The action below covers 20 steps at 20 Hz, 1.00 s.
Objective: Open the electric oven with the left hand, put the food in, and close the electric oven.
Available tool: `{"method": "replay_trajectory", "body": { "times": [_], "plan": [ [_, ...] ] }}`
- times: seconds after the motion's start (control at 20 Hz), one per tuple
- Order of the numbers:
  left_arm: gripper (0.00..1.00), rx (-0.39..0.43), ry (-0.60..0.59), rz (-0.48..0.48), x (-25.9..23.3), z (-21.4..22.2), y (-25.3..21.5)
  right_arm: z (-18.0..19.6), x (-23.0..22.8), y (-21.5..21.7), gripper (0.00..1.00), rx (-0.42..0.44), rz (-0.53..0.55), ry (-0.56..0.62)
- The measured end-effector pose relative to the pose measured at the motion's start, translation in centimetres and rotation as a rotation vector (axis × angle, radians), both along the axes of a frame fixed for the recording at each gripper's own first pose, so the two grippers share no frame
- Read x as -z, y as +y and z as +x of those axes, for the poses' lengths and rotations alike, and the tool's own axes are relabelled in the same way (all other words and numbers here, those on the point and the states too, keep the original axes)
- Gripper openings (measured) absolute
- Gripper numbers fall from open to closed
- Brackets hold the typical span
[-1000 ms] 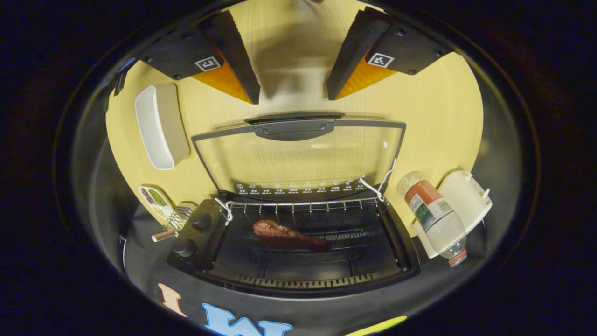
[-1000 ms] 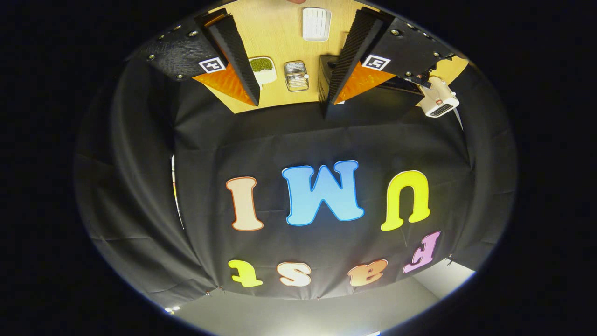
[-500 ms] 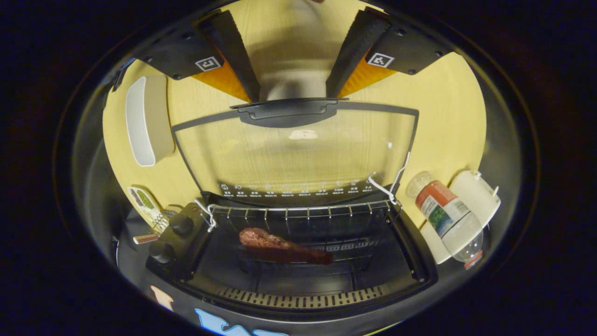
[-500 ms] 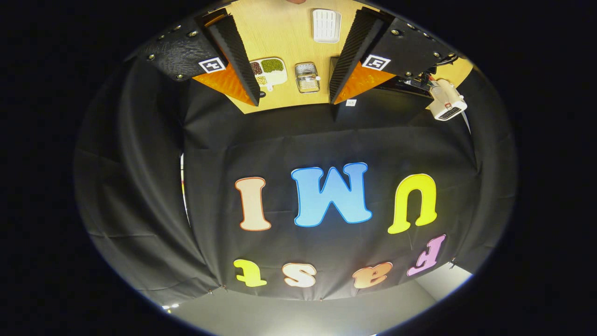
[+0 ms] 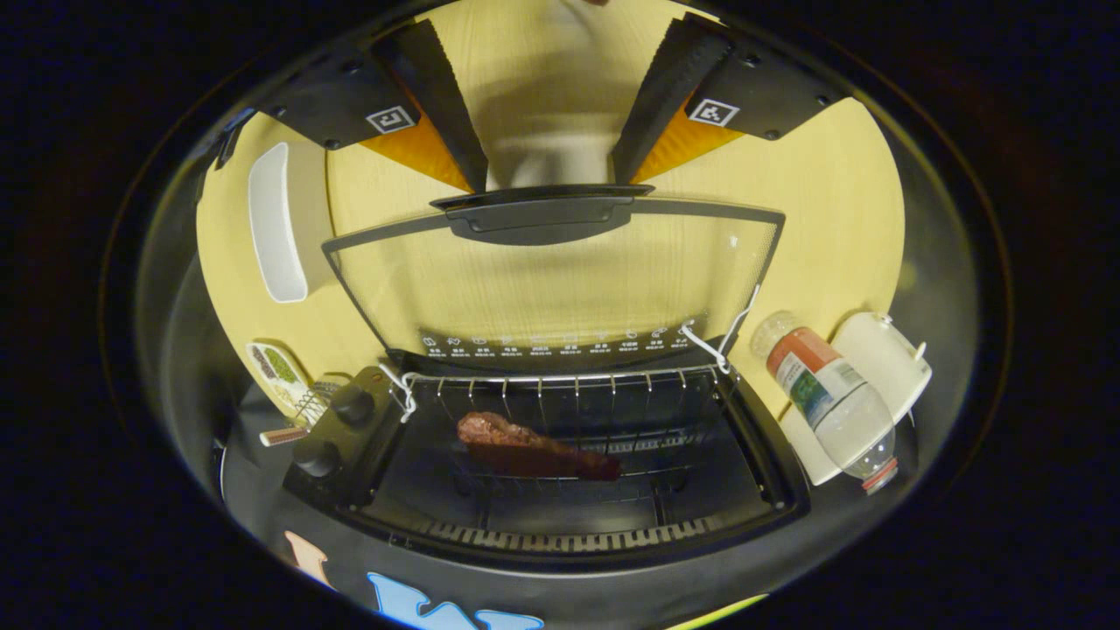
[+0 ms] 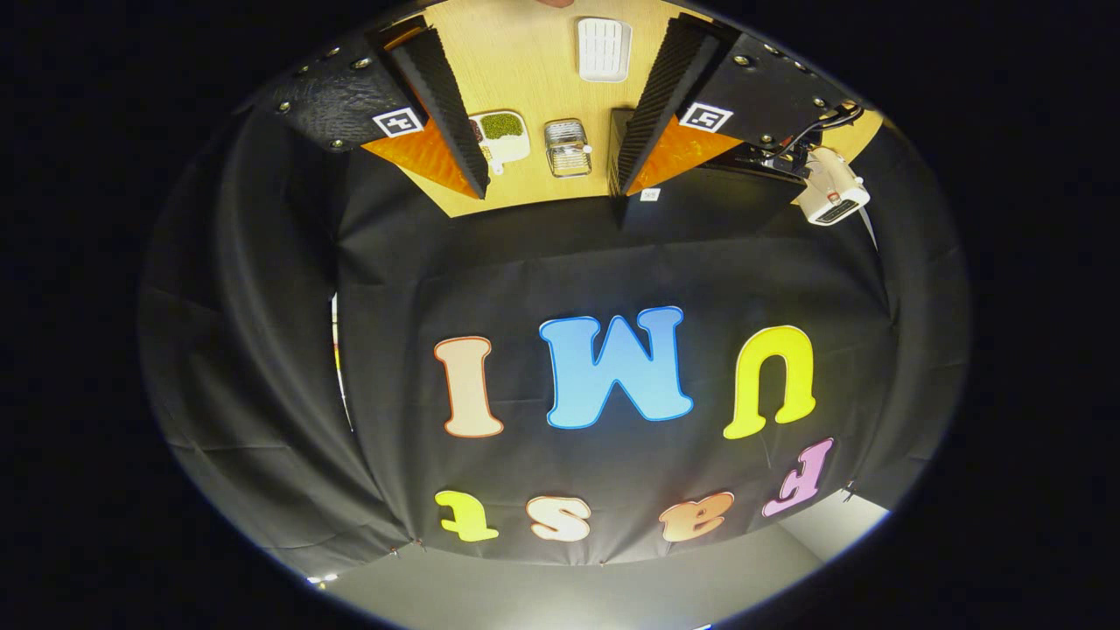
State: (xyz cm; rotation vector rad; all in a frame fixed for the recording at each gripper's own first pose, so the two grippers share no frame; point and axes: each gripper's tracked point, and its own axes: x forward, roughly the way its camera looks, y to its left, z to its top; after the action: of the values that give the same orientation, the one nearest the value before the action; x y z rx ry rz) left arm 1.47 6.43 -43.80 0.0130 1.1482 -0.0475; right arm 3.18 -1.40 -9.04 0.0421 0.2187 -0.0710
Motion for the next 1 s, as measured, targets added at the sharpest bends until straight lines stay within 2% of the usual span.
{"method": "replay_trajectory", "body": {
  "times": [0.05, 0.2, 0.25, 0.4, 0.55, 0.75, 0.85, 1.0],
  "plan": [
    [1.0, 0.0, -0.012, 0.0, -0.5, 0.0, 0.0, 0.1, 0.0, 0.1, 0.91, -0.003, 0.004, -0.002],
    [1.0, -0.005, -0.047, 0.001, -1.7, -0.1, 0.0, 0.1, -0.3, 0.5, 0.91, -0.013, 0.009, -0.009],
    [0.97, -0.006, -0.058, 0.004, -2.1, 0.0, -0.1, 0.2, -0.5, 0.6, 0.91, -0.016, 0.01, -0.012],
    [1.0, -0.007, -0.077, 0.012, -2.8, 0.0, -0.1, 0.3, -0.8, 0.5, 0.91, -0.019, 0.006, -0.021],
    [0.98, -0.013, -0.084, 0.01, -3.3, 0.1, -0.1, 0.5, -1.0, 0.4, 0.91, -0.019, 0.012, -0.027],
    [1.0, -0.005, -0.112, 0.029, -4.0, 0.4, -0.2, 0.6, -1.5, 0.3, 0.91, -0.02, 0.016, -0.04],
    [0.97, -0.005, -0.122, 0.027, -4.4, 0.5, -0.2, 0.6, -1.6, 0.4, 0.91, -0.023, 0.017, -0.04],
    [1.0, 0.008, -0.148, 0.042, -5.0, 1.1, -0.2, 0.4, -1.7, 0.3, 0.91, -0.022, 0.013, -0.045]
  ]
}}
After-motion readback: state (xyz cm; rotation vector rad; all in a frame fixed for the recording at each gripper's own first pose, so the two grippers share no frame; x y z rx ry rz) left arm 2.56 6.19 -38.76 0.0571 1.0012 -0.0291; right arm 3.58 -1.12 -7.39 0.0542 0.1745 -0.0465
